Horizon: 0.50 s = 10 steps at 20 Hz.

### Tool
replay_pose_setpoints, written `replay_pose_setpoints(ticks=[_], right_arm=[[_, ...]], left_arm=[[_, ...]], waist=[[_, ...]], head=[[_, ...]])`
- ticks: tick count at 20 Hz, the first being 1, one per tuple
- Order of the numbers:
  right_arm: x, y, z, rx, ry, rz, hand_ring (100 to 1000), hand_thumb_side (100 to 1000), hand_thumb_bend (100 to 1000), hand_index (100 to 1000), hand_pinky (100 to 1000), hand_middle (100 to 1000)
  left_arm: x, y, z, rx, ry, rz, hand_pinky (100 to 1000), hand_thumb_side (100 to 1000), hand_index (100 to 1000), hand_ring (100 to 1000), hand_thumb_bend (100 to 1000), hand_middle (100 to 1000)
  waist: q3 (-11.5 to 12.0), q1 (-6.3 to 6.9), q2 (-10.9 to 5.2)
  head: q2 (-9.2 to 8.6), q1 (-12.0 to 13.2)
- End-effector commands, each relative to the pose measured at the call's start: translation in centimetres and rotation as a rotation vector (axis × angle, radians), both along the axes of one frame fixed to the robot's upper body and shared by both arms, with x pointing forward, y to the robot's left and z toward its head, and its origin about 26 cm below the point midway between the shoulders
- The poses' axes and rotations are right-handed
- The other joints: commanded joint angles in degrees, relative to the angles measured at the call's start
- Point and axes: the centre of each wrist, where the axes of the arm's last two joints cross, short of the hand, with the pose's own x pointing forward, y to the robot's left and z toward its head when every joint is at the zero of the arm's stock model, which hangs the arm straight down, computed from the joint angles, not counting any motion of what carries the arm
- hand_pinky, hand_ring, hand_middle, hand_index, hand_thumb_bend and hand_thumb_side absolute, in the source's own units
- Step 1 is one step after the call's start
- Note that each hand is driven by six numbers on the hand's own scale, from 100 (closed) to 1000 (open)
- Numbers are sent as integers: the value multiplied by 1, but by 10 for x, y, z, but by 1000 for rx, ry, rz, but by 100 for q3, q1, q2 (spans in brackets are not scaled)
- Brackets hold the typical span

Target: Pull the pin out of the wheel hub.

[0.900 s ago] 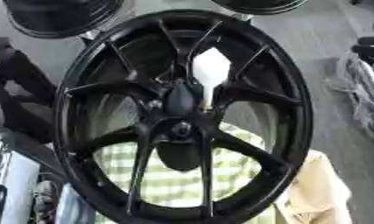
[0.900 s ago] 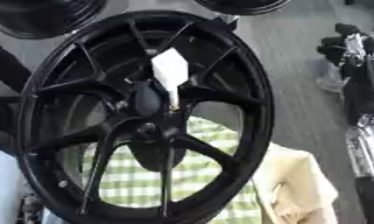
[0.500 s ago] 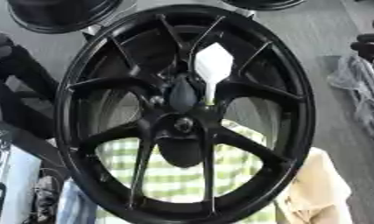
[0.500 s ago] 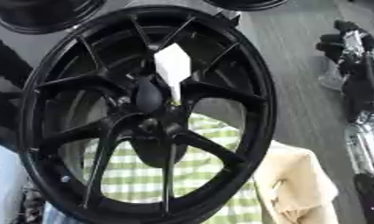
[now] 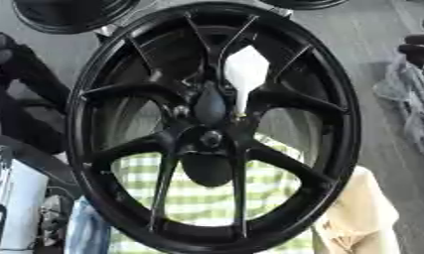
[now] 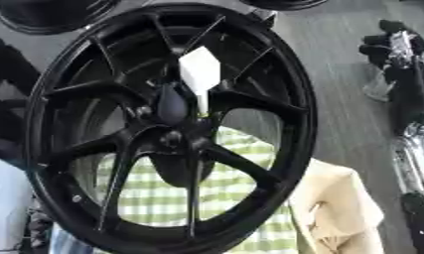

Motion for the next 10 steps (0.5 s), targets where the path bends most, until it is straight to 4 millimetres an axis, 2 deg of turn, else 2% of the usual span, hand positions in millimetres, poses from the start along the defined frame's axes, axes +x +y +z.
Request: replay_pose_setpoints(ticks=[1, 5, 10], right_arm=[[-3, -12, 32, -85, -67, 5, 785, 730, 100, 861, 918, 724], [-4, -14, 68, -192, -115, 55, 802, 719, 100, 870, 919, 750], [-4, -4, 117, -321, -166, 143, 802, 669, 100, 863, 913, 749]], left_arm=[[-3, 8, 8, 30, -24, 22, 725, 744, 778, 704, 292, 691], [-4, 10, 6, 39, -16, 33, 724, 742, 778, 704, 293, 691], [-5, 17, 2, 55, 0, 57, 724, 742, 778, 703, 293, 691]], waist=[[-18, -31, -186], [-41, -65, -235], [-76, -118, -278]], head=[[-13, -7], [28, -23], [87, -27]])
